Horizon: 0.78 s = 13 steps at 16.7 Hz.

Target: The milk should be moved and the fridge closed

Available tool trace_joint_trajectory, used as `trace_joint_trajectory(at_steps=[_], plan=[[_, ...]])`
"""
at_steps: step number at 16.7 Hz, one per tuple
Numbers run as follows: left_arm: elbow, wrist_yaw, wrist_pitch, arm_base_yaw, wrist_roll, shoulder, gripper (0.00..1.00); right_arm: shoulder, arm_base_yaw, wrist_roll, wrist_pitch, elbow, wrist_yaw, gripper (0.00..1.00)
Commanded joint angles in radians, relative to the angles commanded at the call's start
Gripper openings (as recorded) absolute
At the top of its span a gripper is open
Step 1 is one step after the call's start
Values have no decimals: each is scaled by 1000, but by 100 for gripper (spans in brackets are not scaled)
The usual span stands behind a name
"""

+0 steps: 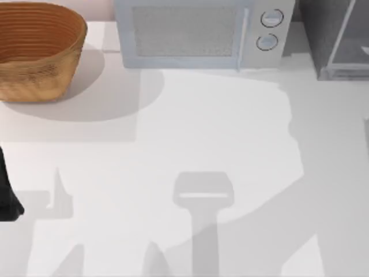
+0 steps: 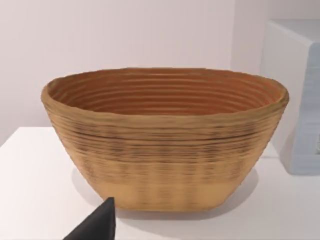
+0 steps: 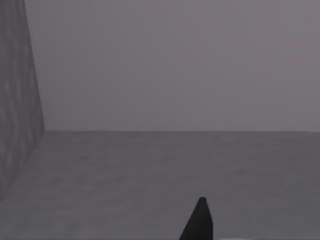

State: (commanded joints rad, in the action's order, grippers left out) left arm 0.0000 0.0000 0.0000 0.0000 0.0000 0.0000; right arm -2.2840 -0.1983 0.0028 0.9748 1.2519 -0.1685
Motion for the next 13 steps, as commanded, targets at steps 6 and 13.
trace_joint_trajectory(at_steps=[6, 13], plan=[[0, 0, 0, 0, 0, 0, 100, 0, 0, 0, 0, 0, 0, 98], [0, 0, 0, 0, 0, 0, 100, 0, 0, 0, 0, 0, 0, 100]])
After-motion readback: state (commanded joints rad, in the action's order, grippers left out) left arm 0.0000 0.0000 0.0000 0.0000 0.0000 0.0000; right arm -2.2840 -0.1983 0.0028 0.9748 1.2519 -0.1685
